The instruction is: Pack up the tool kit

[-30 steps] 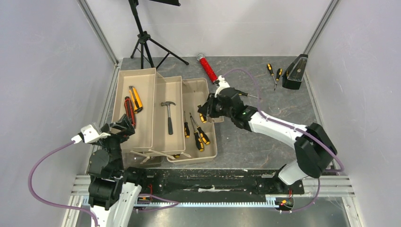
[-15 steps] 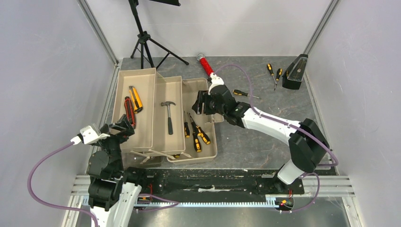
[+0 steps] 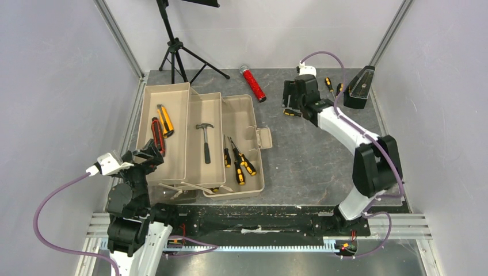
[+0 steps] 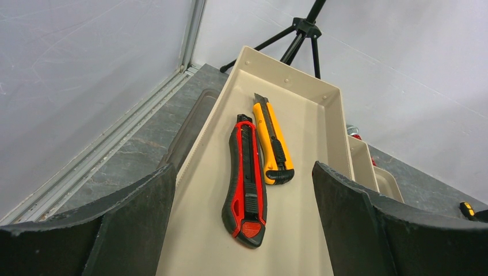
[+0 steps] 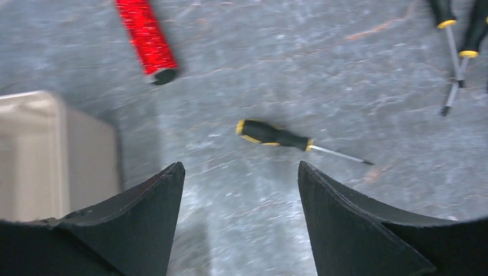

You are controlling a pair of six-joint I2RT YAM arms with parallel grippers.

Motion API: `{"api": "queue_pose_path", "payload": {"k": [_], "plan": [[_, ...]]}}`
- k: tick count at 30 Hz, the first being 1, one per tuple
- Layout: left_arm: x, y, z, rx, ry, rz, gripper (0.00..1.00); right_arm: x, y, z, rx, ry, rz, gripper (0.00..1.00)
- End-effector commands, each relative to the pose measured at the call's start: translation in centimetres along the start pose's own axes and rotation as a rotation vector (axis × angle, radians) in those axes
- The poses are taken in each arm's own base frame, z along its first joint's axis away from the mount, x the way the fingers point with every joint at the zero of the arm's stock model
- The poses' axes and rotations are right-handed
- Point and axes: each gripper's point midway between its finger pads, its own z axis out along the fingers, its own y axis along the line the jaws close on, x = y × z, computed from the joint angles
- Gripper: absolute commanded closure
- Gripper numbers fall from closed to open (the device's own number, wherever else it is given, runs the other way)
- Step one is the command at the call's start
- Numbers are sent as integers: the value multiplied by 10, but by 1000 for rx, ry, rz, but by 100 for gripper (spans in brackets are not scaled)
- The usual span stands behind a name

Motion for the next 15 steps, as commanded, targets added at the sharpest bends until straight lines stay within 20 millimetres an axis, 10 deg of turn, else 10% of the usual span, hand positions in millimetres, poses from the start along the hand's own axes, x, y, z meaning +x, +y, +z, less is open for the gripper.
{"api": "queue_pose_path", "payload": {"k": [1, 15], "plan": [[-5, 2, 3, -11, -28, 23, 7, 3, -33, 31, 111, 65, -56, 25], [-4, 1, 4, -11, -23, 32, 7, 33, -30, 118, -26, 199, -170, 23]]}}
